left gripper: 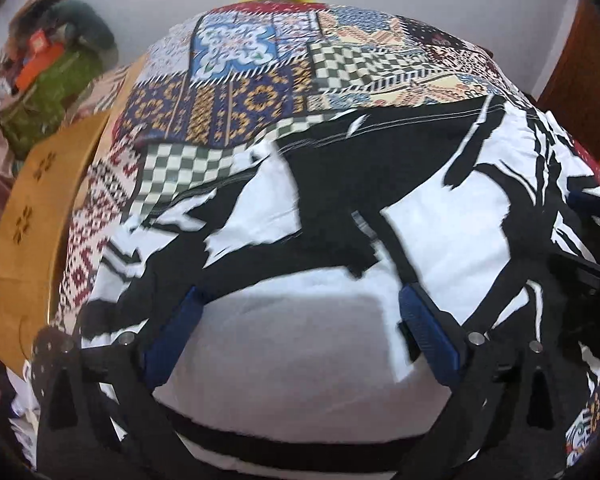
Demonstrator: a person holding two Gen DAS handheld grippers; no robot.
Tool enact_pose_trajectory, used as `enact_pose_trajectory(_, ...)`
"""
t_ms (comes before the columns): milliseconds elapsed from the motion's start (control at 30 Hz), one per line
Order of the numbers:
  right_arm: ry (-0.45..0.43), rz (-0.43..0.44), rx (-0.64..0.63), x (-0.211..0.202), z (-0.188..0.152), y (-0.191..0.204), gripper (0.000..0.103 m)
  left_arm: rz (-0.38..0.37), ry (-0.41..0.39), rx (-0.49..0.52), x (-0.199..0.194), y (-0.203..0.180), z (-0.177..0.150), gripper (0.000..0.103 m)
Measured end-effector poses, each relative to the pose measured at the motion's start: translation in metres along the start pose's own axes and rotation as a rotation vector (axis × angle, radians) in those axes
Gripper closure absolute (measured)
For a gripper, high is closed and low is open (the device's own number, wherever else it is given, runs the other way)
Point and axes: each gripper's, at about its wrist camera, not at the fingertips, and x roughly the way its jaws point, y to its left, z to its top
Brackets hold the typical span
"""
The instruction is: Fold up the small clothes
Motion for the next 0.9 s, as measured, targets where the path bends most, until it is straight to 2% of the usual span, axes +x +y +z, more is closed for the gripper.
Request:
enact_pose_trajectory(67, 0.004, 0.005, 0.030, -0.008, -0.010, -0.013, 0.019, 0.000, 0.000, -0.006, -0.004, 0.009, -0.008, 0.003)
enact_pose_trajectory(200, 0.017, -0.027, 0.061, -0.022, -0.034, -0.033, 0.017, 0.061, -0.002, 0.003, -0.016, 0.024, -0.030, 0.002)
enact_pose_trajectory(367, 0.002, -0.049, 0.054, -0.042, -0.054, -0.047, 0.017, 0.091, 0.020, -0.057, -0.027, 0.053, -0.058, 0.002)
enact_pose_trajectory(533, 0.028, -0.082, 0.070, -0.054, -0.073, -0.053, 0.017, 0.131, 0.017, -0.096, -0.041, 0.071, -0.084, 0.002)
enact_pose_trajectory(900, 0.050, -0.105, 0.170, -0.073, -0.088, -0.063, 0.017, 0.245, 0.023, -0.150, -0.071, 0.098, -0.117, 0.003)
